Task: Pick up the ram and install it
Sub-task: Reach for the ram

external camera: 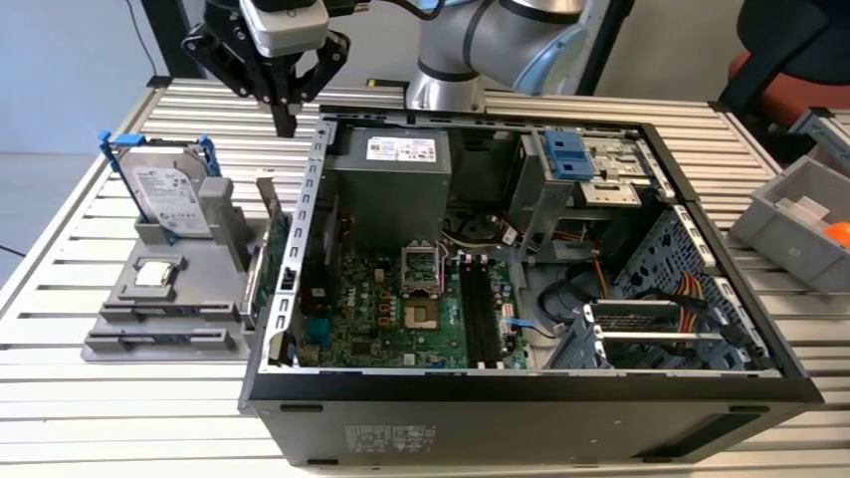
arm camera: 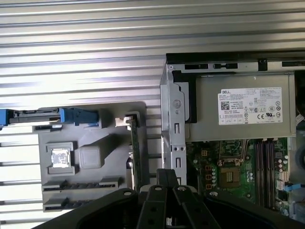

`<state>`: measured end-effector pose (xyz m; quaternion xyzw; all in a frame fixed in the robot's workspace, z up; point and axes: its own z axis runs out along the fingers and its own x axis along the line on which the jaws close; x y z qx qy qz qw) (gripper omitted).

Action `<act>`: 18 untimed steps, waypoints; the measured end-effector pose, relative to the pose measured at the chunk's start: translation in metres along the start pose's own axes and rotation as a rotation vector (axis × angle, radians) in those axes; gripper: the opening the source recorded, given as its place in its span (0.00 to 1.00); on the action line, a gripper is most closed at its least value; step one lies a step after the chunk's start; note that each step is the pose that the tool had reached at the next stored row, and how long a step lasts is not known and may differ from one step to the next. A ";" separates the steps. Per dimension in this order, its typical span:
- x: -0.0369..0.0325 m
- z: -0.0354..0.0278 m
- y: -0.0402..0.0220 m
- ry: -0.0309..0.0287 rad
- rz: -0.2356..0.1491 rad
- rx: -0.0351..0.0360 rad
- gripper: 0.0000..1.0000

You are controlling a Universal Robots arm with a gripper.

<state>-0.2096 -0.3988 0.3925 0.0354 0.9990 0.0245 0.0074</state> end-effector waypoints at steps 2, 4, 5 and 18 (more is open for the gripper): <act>0.0012 0.0000 -0.0001 0.0000 0.000 0.0000 0.00; 0.0026 0.0000 -0.0002 0.0000 0.000 0.0000 0.00; 0.0033 0.0000 -0.0002 0.0000 0.000 -0.0001 0.00; 0.0130 -0.0002 -0.0009 0.0000 0.000 0.0000 0.00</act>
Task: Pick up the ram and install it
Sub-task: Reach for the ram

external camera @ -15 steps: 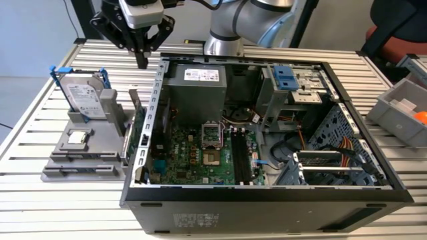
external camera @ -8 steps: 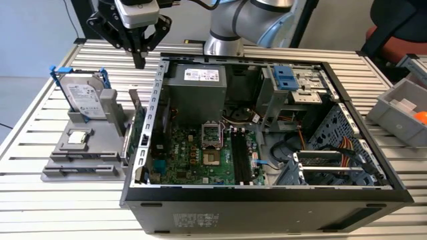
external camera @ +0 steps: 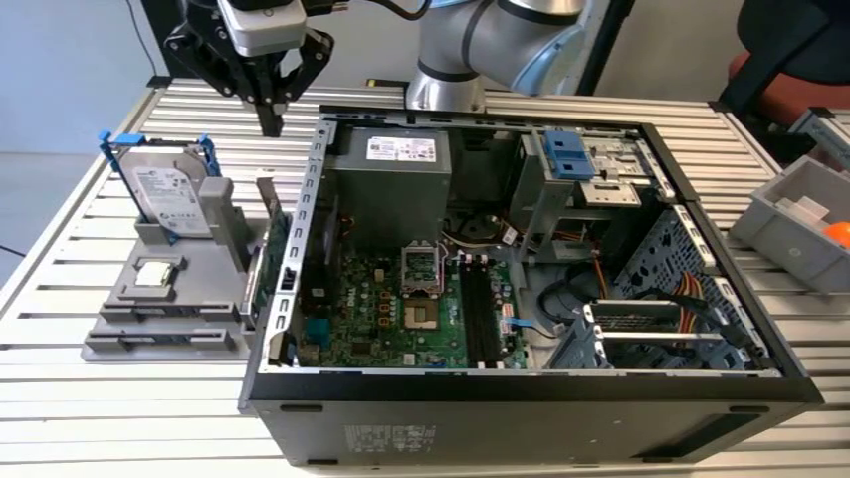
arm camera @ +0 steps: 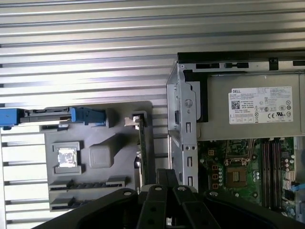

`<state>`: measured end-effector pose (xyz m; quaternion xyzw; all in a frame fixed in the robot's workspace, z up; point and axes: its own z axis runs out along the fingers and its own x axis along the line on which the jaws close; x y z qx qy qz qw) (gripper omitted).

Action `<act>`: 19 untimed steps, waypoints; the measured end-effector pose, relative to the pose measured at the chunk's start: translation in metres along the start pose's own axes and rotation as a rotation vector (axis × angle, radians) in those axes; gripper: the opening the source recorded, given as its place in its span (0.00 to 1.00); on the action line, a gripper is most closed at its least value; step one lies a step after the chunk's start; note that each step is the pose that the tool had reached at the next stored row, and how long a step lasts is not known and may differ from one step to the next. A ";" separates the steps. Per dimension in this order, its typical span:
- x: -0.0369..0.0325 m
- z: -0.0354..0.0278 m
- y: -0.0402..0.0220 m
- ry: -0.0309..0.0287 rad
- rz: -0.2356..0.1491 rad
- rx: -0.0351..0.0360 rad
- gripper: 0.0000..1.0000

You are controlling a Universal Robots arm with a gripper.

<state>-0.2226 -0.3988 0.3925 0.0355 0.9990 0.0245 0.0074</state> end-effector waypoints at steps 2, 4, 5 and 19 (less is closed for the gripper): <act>0.0013 0.0000 -0.0001 0.0000 0.000 0.0000 0.00; 0.0026 0.0000 -0.0002 0.0000 0.000 -0.0001 0.00; 0.0033 -0.0001 -0.0002 0.0001 0.000 0.0000 0.00; 0.0129 -0.0002 -0.0009 0.0000 0.000 0.0000 0.00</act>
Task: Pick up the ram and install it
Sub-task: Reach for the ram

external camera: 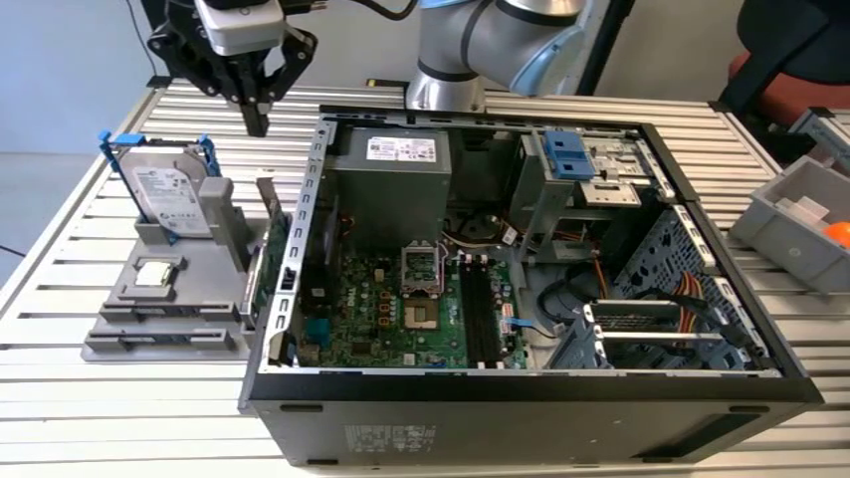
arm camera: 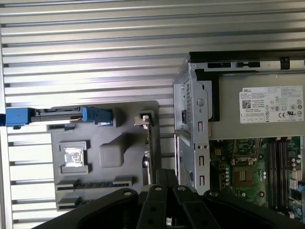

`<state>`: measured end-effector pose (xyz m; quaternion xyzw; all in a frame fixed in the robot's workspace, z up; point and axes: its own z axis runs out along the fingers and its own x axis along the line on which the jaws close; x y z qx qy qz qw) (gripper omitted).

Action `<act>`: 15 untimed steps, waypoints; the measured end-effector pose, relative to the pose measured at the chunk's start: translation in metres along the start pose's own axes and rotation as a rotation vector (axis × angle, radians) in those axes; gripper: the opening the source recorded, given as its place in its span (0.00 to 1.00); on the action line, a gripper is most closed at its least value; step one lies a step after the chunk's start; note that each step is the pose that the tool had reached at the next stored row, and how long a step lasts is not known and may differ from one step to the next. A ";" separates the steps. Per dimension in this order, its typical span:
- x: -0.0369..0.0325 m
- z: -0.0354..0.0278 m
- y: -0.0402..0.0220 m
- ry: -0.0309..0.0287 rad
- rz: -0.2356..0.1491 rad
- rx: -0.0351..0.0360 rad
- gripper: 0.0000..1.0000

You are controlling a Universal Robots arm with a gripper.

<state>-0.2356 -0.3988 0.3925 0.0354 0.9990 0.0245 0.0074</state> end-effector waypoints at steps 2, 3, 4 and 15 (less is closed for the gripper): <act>0.0007 0.0000 0.0000 0.0001 0.000 0.0000 0.00; 0.0011 0.0000 -0.0001 0.0000 0.000 0.0000 0.00; 0.0013 0.0000 -0.0001 0.0000 0.000 0.0000 0.00; 0.0115 -0.0001 -0.0010 0.0000 0.000 0.0000 0.00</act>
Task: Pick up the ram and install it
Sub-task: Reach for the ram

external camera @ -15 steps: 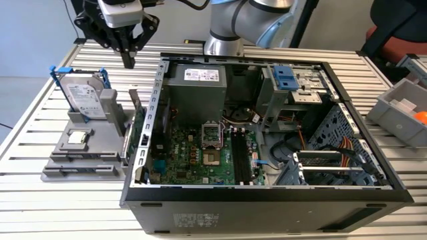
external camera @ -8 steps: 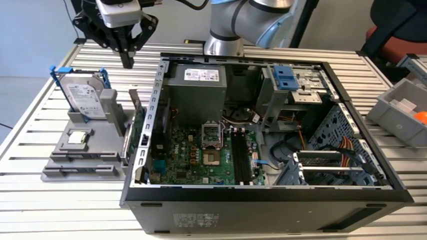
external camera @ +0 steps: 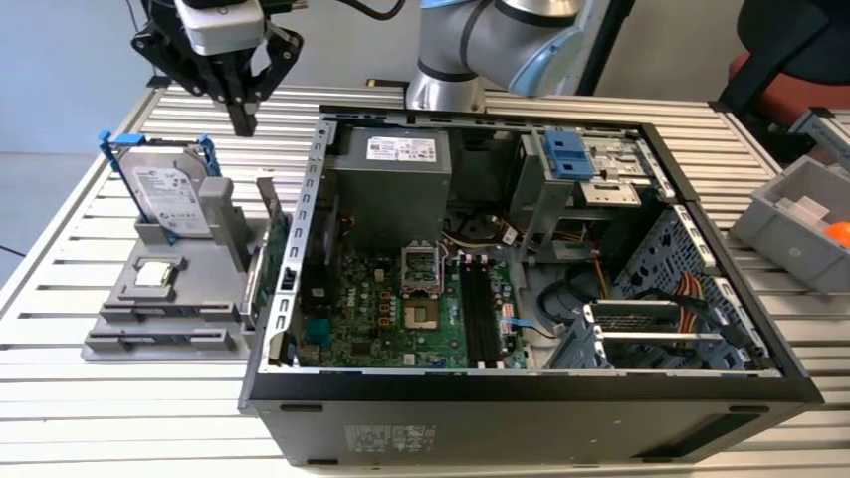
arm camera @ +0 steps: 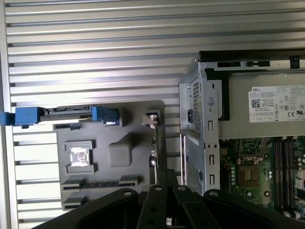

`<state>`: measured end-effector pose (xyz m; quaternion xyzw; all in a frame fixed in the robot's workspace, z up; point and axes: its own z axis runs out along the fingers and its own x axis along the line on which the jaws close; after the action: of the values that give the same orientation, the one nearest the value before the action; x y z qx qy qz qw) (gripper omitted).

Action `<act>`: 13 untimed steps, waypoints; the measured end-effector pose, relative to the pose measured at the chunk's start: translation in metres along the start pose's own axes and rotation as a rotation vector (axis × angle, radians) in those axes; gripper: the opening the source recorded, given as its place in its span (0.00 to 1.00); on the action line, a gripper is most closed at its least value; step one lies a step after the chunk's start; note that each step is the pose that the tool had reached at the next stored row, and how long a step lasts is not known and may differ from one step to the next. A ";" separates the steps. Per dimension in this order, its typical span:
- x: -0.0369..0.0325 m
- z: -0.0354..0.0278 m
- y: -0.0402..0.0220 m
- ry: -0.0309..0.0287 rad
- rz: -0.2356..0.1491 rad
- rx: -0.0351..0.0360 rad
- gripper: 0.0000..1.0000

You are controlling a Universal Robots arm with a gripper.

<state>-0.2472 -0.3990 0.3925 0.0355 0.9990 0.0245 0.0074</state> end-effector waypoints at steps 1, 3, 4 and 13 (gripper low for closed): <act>0.0006 0.0000 0.0000 -0.0001 0.000 -0.0001 0.00; 0.0016 0.0001 -0.0001 0.0000 0.000 0.0000 0.00; 0.0021 0.0000 -0.0001 0.0000 0.000 0.0000 0.00; 0.0045 0.0002 -0.0003 0.0003 0.000 0.0000 0.00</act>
<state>-0.2517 -0.3989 0.3922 0.0354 0.9990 0.0245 0.0072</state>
